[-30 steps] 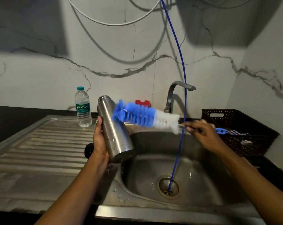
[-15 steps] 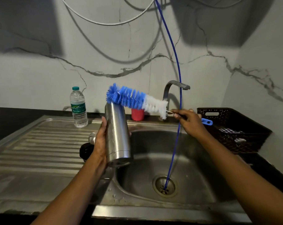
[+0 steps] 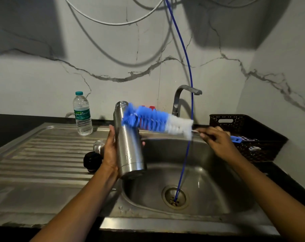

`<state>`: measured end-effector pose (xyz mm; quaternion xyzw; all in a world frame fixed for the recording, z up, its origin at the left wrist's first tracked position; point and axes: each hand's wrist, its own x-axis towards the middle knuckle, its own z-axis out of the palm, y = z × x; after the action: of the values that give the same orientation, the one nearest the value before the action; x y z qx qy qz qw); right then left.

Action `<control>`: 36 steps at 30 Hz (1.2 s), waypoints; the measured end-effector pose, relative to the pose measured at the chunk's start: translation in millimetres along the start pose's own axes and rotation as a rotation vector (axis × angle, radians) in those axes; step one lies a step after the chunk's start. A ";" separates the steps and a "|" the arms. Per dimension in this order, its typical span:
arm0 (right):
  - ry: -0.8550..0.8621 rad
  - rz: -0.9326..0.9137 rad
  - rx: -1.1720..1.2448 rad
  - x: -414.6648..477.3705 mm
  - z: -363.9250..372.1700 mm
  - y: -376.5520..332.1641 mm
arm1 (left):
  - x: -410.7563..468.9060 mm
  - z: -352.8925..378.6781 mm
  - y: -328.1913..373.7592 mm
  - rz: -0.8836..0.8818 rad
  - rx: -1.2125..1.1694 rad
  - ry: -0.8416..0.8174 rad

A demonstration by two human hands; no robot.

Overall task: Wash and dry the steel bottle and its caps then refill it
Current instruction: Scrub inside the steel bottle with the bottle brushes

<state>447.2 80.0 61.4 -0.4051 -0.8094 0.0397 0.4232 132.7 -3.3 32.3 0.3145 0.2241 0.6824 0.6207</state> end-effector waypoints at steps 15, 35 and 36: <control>-0.133 -0.086 0.079 -65.8 -28.2 -0.9 | 6.4 -6.4 -5.0 -0.040 -0.092 0.114; -0.111 -0.109 0.043 -60.1 -36.6 -2.8 | 7.0 -6.0 -7.1 -0.065 -0.084 0.063; -0.077 -0.107 0.011 -47.6 -30.6 -3.8 | 7.6 -7.3 -7.0 -0.044 -0.087 0.033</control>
<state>481.8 36.1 51.4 -0.3570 -0.8453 0.0368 0.3957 132.2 5.7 23.5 0.2709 0.2111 0.6827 0.6450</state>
